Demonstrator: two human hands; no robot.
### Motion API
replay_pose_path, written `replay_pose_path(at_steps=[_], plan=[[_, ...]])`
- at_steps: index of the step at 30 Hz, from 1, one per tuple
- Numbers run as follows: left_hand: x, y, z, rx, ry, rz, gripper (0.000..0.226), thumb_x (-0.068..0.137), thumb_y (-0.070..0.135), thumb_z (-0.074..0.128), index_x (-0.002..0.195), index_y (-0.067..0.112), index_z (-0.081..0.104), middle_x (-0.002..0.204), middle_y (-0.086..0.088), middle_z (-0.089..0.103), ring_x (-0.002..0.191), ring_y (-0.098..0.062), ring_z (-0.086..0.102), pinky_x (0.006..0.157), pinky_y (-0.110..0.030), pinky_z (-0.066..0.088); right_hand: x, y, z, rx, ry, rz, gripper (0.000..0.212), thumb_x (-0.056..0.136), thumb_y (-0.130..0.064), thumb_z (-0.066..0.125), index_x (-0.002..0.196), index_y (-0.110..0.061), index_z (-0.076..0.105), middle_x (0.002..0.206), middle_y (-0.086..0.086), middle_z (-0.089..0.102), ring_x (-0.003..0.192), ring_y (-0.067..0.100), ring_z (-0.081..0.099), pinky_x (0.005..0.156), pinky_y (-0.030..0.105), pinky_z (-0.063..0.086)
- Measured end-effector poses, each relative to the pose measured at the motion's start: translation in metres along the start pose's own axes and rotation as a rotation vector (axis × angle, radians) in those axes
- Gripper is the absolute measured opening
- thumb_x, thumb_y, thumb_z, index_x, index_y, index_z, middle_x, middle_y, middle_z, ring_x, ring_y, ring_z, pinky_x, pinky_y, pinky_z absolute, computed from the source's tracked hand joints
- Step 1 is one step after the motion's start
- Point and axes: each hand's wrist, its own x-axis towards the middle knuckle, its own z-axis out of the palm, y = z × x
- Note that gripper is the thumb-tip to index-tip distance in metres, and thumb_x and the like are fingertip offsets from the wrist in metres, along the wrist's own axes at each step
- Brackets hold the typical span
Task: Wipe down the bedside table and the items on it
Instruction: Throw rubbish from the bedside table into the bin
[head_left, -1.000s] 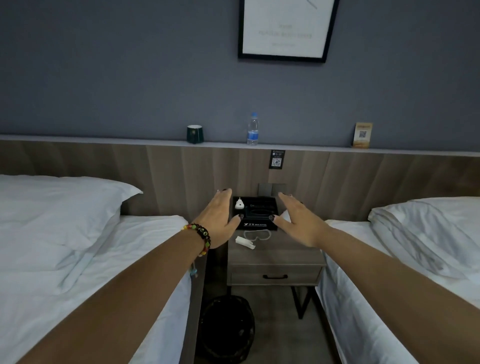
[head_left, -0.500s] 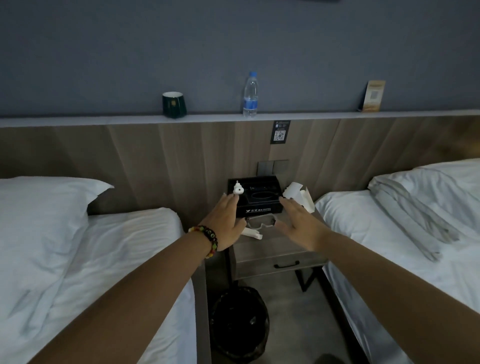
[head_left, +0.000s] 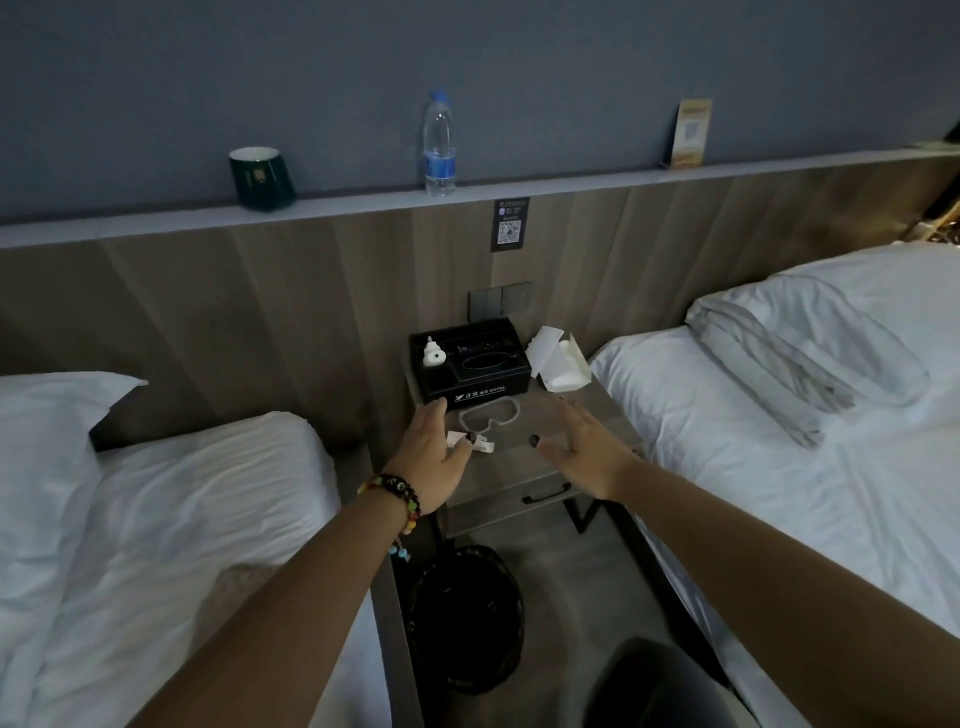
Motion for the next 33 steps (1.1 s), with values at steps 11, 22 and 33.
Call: replay_pose_path(at_steps=[11,22,33], plan=[[0.050,0.048,0.038,0.088,-0.061,0.072,0.066,0.100,0.034,0.039,0.152,0.011,0.006,0.161,-0.004,0.002,0.148,-0.016,-0.001,0.118,-0.031,0.008,0.008,0.084,-0.045,-0.100,0.008,0.096,0.075,0.091,-0.053,0.043,0.152,-0.017,0.016,0.157,0.007,0.022,0.145,0.025,0.019,0.116,0.044,0.024],[0.194,0.112,0.118,-0.020,-0.031,-0.116,0.068,0.097,0.043,0.038,0.153,0.018,0.008,0.160,-0.006,0.015,0.145,-0.020,0.019,0.117,-0.040,0.022,0.131,0.210,-0.123,-0.109,-0.018,0.046,0.069,0.099,-0.043,0.042,0.153,-0.014,0.010,0.161,0.004,0.010,0.149,0.018,0.004,0.118,0.031,0.008],[0.312,0.108,0.175,-0.065,0.043,-0.331,0.065,0.101,0.033,0.040,0.152,0.011,0.008,0.160,-0.005,0.008,0.148,-0.019,0.006,0.119,-0.036,0.015,0.292,0.304,-0.102,0.042,-0.263,0.031,0.069,0.090,-0.053,0.050,0.148,-0.022,0.026,0.145,0.003,0.038,0.122,0.029,0.049,0.100,0.047,0.046]])
